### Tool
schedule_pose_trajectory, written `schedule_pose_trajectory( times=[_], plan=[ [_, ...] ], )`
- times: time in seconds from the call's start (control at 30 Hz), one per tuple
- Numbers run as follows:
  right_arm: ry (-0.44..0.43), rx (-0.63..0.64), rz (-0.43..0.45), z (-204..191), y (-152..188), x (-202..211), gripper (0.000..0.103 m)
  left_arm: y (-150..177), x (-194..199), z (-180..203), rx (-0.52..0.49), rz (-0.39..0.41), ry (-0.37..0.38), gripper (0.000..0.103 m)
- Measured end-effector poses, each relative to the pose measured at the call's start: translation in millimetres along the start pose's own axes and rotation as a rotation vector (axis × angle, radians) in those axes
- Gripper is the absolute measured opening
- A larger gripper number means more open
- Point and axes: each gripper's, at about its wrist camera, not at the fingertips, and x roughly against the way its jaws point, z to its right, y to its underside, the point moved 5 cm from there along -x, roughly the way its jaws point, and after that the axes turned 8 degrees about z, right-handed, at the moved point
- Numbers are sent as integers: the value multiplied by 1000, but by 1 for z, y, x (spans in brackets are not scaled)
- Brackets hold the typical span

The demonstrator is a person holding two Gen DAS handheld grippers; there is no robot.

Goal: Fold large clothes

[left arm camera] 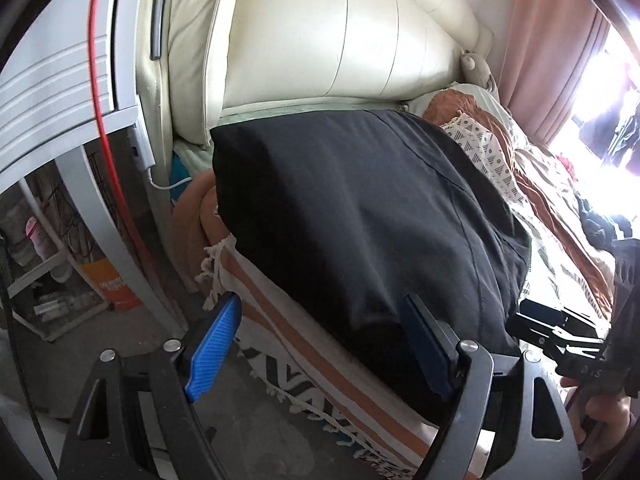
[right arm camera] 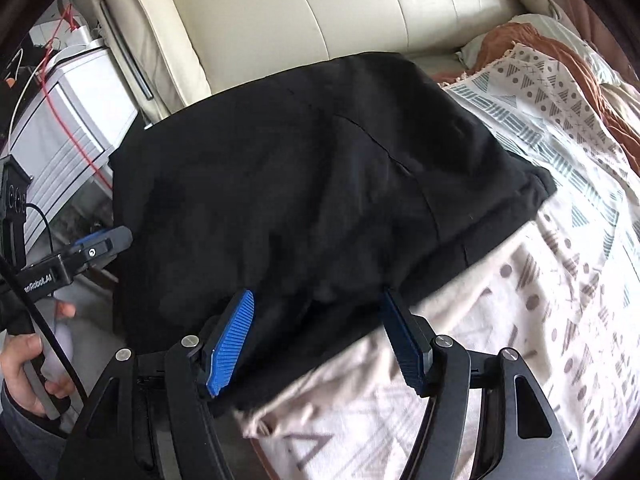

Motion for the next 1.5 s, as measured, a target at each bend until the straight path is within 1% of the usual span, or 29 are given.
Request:
schedule_pose_trajectory(
  times=[0.1,0.17,0.27,0.3,0.33,0.4,0.43,0.53,0.63,0.7,0.8,0.9,1.03,1.2,1.5],
  plan=[
    [-2,-20,9,3,-1,14,64,1,10,6,-5,3,0,82],
    [14,-26,25,8,-3,29,64,0,21,12,-27,17,-11,82],
    [31,-28,48,12,-3,53,64,-2,41,23,-47,50,-5,82],
    [33,-29,52,12,2,64,64,-3,49,28,-55,62,-3,85],
    [38,-30,56,13,4,72,64,-3,54,31,-60,69,2,93],
    [47,-37,76,11,11,95,78,-2,68,41,-73,86,20,102],
    [48,-42,93,11,14,108,87,-2,77,48,-88,98,28,102],
    [70,-41,138,13,21,138,90,0,98,63,-121,129,34,102],
    [90,-58,177,18,31,167,103,3,118,78,-145,145,57,102],
    [109,-67,214,22,39,189,103,6,131,91,-167,155,78,102],
    [142,-77,253,27,53,220,103,11,149,105,-203,185,82,102],
    [162,-89,281,27,67,247,103,18,169,119,-214,208,107,102],
    [191,-73,346,24,90,289,103,30,189,133,-236,225,127,102],
    [211,-94,369,19,123,331,103,50,218,149,-245,240,165,102],
    [250,-106,415,9,177,400,103,83,266,166,-301,284,195,102]
  ],
)
